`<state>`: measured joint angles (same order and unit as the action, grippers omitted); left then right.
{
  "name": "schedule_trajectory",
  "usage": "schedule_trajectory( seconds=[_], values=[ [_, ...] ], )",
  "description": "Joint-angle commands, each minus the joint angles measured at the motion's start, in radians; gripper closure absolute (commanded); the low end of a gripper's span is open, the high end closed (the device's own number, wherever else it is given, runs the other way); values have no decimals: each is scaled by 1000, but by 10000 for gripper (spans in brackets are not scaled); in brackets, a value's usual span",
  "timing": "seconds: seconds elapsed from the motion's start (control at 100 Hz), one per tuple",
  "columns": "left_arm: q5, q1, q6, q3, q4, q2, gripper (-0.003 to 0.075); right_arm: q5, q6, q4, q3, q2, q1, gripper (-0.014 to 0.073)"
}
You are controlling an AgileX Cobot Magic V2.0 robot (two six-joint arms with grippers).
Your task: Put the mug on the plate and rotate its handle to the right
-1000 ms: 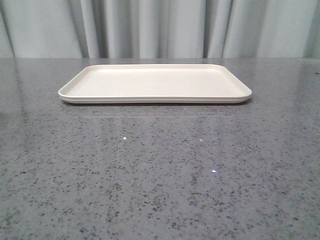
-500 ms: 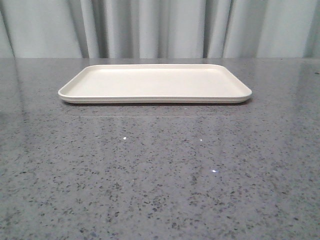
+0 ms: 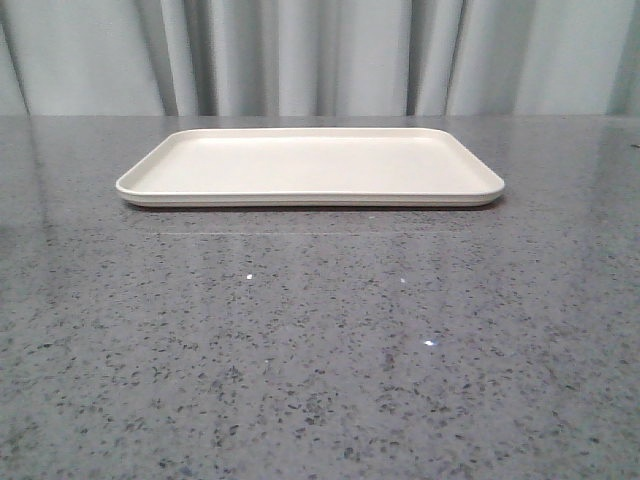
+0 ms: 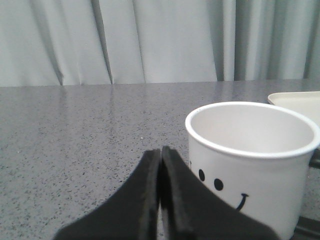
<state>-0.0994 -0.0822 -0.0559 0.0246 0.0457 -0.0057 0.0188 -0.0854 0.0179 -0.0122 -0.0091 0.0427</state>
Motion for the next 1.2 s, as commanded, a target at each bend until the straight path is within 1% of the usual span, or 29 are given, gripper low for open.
schedule_trajectory(
  seconds=[0.0,0.17,0.32,0.54,0.64,0.84,1.05,1.13,1.19],
  values=[
    [45,2,2,88,-1,2,739,-29,4,11,79,-15,0,662],
    [5,2,2,211,-5,102,739,198,4,5,206,49,0,653],
    [-108,5,2,331,11,227,739,278,4,0,292,127,0,653],
    [-227,5,2,503,11,397,739,320,4,-3,375,250,0,653],
    [-273,5,2,553,11,460,739,355,4,-3,406,296,0,653],
    [-239,5,2,558,11,521,739,348,4,0,396,304,0,653],
    [-252,5,2,558,11,549,739,348,4,0,396,304,0,653],
    [-276,5,2,561,11,567,736,346,4,0,396,304,0,653],
    [-306,5,2,573,11,589,712,344,4,3,396,304,0,653]
  ],
)
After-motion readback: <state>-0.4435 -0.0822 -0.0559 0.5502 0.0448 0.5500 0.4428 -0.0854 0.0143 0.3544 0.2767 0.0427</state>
